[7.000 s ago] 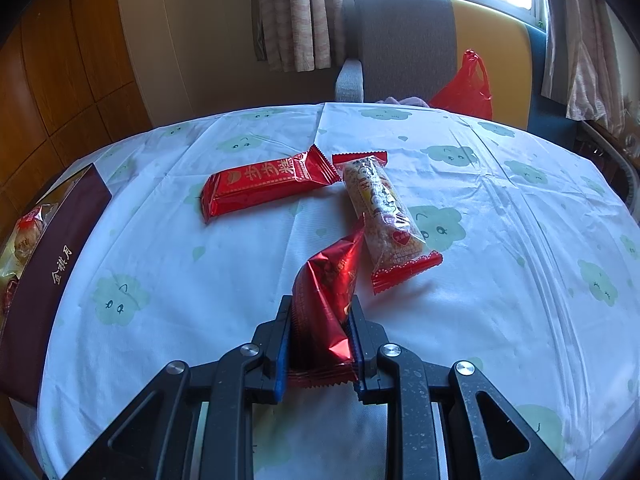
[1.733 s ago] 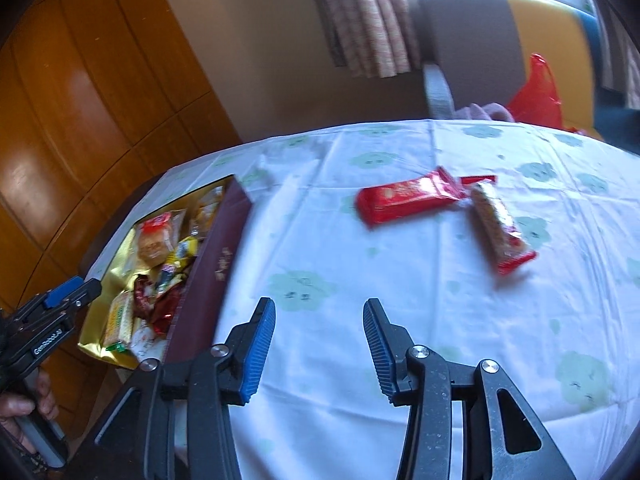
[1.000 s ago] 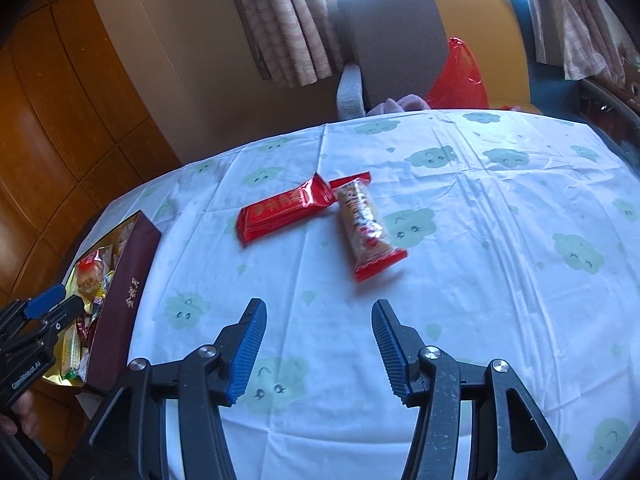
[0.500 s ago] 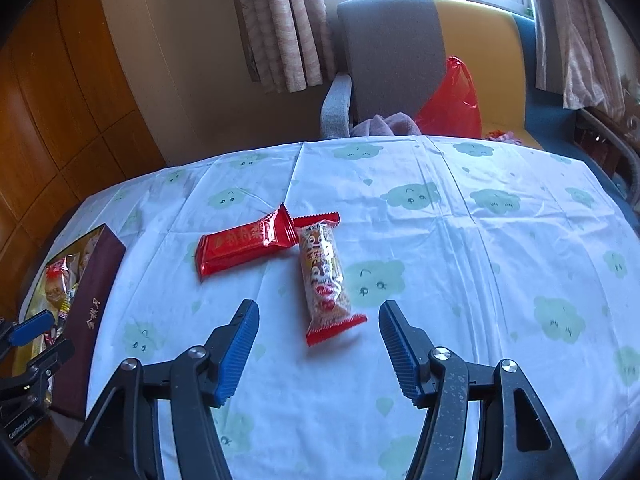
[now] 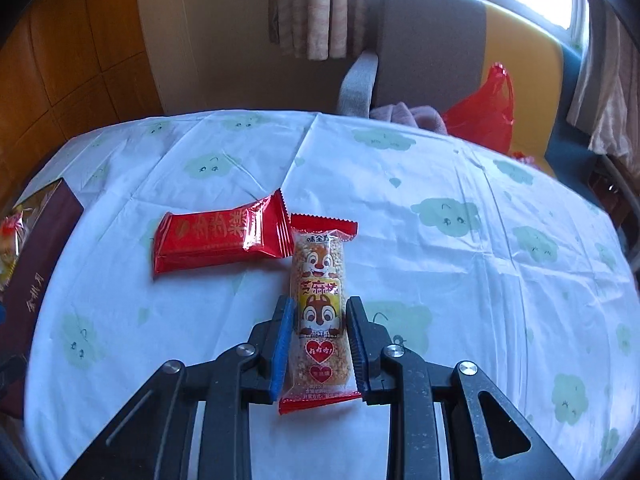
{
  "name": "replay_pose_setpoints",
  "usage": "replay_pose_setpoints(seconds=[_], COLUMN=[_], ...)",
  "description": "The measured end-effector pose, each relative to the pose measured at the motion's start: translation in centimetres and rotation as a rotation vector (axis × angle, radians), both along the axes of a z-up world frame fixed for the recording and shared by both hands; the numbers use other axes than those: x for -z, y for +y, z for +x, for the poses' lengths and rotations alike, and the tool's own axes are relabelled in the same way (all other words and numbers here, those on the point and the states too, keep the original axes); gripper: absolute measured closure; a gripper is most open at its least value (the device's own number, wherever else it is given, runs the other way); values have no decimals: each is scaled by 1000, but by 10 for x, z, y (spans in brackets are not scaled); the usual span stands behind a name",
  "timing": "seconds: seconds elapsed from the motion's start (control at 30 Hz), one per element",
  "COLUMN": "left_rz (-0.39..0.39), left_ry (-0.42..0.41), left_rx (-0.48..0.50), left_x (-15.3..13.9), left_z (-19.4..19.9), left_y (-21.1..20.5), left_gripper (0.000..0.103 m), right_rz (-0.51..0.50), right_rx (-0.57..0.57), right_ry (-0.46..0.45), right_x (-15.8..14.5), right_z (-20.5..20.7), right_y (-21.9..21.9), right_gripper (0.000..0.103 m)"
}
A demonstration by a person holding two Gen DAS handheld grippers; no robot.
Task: Organize snacks
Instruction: 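Close the right gripper on the chipmunk rice bar packet, then close the left gripper on the red cake packet while the right gripper holds the rice bar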
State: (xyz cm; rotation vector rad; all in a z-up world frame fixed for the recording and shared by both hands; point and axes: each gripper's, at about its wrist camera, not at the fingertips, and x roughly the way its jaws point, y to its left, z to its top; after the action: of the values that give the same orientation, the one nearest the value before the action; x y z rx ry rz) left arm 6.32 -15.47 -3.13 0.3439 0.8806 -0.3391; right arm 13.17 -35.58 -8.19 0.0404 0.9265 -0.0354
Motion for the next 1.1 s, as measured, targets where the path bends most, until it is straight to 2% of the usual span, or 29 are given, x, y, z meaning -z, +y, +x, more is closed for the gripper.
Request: replay_pose_setpoints(seconds=[0.17, 0.33, 0.37, 0.43, 0.5, 0.7, 0.8, 0.93, 1.1], left_rz=[-9, -16, -16, -5, -1, 51, 86, 105, 140], left_ry=[43, 88, 90, 87, 83, 61, 68, 109, 133], left_rx=[17, 44, 50, 69, 96, 203, 256, 299, 337], left_x=[4, 5, 3, 0, -4, -7, 0, 14, 36], left_z=[7, 22, 25, 32, 41, 70, 89, 115, 139], left_y=[-5, -14, -17, -23, -32, -64, -82, -102, -122], left_gripper=[55, 54, 53, 40, 35, 33, 31, 22, 21], right_rz=[-13, 46, 62, 88, 113, 132, 159, 170, 198], right_rx=[-3, 30, 37, 48, 63, 66, 69, 69, 69], right_ry=[-20, -37, -45, -51, -9, -36, -42, -47, -55], right_x=[1, 2, 2, 5, 17, 19, 19, 19, 20], right_z=[-24, -50, -53, -56, -53, -56, -57, -58, -58], right_y=[-2, -16, -18, -22, -24, -25, -29, -30, -33], right_gripper=[76, 76, 75, 73, 73, 73, 73, 73, 72])
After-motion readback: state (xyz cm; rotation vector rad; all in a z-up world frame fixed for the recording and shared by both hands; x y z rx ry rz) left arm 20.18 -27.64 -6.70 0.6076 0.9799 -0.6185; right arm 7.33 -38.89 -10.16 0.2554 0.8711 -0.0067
